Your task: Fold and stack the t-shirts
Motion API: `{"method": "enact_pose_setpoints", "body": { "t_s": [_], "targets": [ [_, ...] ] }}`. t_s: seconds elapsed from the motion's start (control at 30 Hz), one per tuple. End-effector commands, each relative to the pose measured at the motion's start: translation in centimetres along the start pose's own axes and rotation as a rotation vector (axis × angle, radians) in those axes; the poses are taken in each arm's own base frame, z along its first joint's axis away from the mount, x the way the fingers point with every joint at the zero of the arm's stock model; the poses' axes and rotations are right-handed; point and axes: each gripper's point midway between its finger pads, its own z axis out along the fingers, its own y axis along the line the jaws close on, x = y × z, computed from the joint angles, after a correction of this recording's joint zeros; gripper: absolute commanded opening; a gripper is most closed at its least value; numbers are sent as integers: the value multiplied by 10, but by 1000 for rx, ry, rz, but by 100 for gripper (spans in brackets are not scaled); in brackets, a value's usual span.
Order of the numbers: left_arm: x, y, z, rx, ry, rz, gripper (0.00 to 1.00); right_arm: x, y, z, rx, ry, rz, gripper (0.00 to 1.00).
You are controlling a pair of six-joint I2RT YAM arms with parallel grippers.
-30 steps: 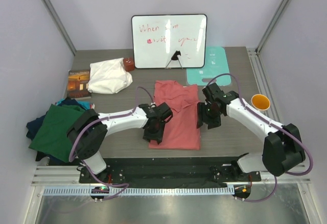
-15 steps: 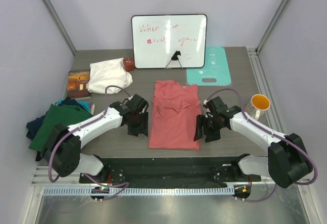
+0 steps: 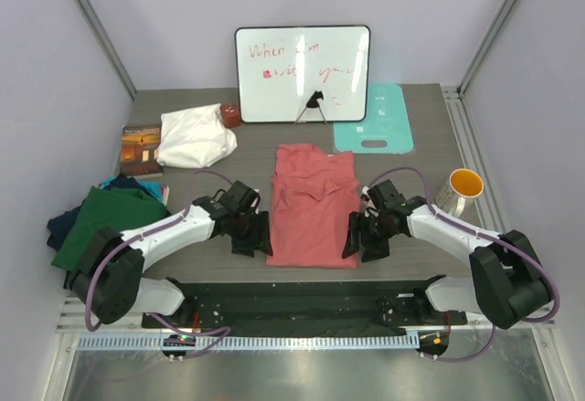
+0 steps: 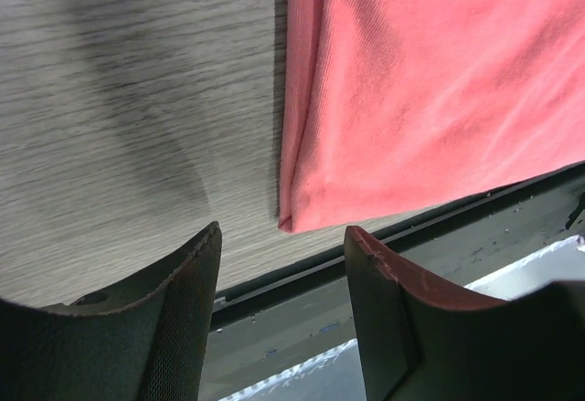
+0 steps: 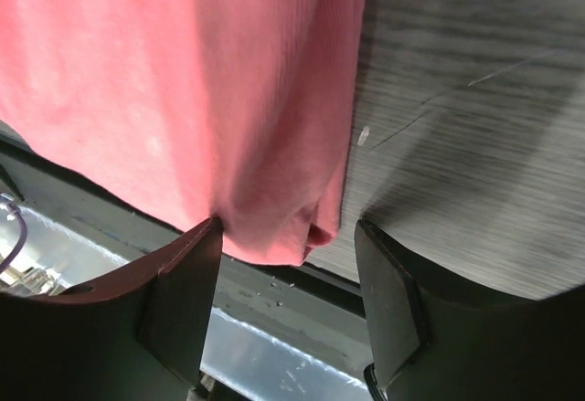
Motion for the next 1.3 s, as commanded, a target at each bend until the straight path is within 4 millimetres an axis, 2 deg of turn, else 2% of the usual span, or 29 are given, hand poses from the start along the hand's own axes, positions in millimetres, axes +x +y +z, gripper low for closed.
{"method": "enact_pose_setpoints", "body": {
  "t_s": [0.0, 0.23, 0.37, 0.63, 0.67, 0.73, 0.8, 0.9, 0.93, 0.97, 1.03, 1.13, 1.2, 1.23, 1.27],
  "targets": [
    [-3, -14, 5, 104, -11, -9, 57, 7, 2, 9, -36, 27, 15, 66],
    [1, -19, 26, 145, 51, -25, 57, 21, -8, 19, -20, 65, 37, 66],
    [4, -10, 40, 109, 77, -32, 56, 30, -16, 24, 0, 80, 41, 66],
    [18, 13, 51, 38, 95, -56, 53, 40, -23, 31, 22, 108, 46, 63],
    [21, 15, 52, 36, 103, -62, 52, 40, -23, 31, 23, 110, 45, 58],
    [22, 16, 50, 30, 105, -70, 39, 39, -22, 31, 23, 106, 42, 54],
    [19, 15, 46, 27, 85, -67, 24, 39, -21, 30, 22, 104, 40, 43],
    [17, 17, 40, 12, 69, -60, 17, 37, -18, 30, 12, 102, 32, 27],
    [16, 16, 37, 14, 62, -56, 15, 36, -17, 29, 7, 100, 29, 17],
    [15, 15, 36, 14, 60, -54, 8, 36, -15, 29, 0, 98, 26, 12],
    [15, 15, 33, 6, 63, -49, 1, 35, -11, 27, -14, 97, 26, 1],
    [11, 12, 26, -2, 55, -43, 0, 29, 1, 17, -44, 84, 25, 1],
    [1, 6, 17, 6, 17, -30, 0, 24, 10, 6, -58, 59, 16, 1],
    [0, 4, 12, 3, 13, -26, 0, 14, 20, -2, -78, 27, 4, 1],
    [-10, -4, 5, 19, -19, -13, 0, 9, 25, -7, -86, 9, 1, 1]
  ]
}}
